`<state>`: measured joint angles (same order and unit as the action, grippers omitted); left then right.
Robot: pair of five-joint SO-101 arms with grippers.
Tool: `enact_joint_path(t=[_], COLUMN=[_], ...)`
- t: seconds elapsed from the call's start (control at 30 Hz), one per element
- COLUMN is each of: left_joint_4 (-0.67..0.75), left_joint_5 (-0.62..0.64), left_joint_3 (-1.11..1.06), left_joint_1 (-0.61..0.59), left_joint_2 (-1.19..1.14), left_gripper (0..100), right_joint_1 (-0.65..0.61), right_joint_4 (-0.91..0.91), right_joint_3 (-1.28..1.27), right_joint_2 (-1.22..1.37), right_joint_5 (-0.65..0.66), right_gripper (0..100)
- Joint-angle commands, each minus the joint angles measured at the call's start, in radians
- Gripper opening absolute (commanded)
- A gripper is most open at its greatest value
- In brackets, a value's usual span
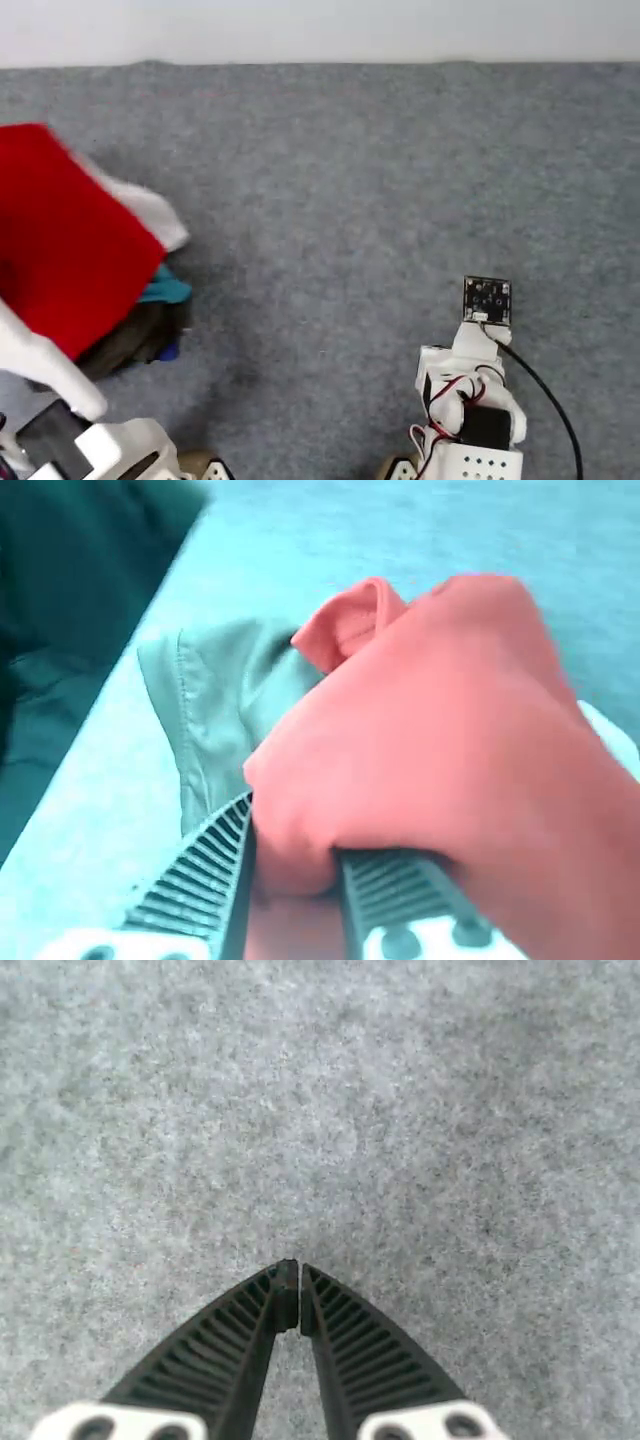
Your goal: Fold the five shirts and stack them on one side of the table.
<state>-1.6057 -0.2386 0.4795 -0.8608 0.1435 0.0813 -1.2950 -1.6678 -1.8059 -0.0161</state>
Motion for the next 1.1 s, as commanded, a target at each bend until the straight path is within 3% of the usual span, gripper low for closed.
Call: enact_joint_path(t=[0.0, 0.23, 0.37, 0.47, 0.63, 0.83, 1.07], left_joint_4=[0.103, 0.227, 0.186, 0.170, 0.167, 0.141, 0.015], left_joint_5=[0.006, -0.071, -0.236, -0.262, -0.264, -0.264, -0.258], left_joint_3=[0.030, -0.269, -0.389, -0.406, -0.407, -0.400, -0.344], left_joint_1=[-0.115, -0.123, -0.091, -0.091, -0.055, 0.063, 0.233], left_joint_2=[0.072, 0.074, 0.081, 0.080, 0.074, 0.084, 0.084], left_gripper=[1, 2, 15, 23, 18, 2, 1], right_joint_1=[0.013, 0.013, 0.013, 0.013, 0.013, 0.013, 0.013], right_joint_4=[-0.008, -0.008, -0.008, -0.008, -0.008, -0.008, -0.008], right_joint_3=[-0.015, -0.015, -0.015, -0.015, -0.015, -0.015, -0.015], right_joint_2=[-0.007, -0.007, -0.007, -0.007, -0.007, -0.007, -0.007], right_joint_5=[-0.008, -0.008, -0.008, -0.008, -0.008, -0.008, -0.008], right_gripper=[1.0, 1.0, 1.0, 1.0, 1.0, 1.0, 1.0])
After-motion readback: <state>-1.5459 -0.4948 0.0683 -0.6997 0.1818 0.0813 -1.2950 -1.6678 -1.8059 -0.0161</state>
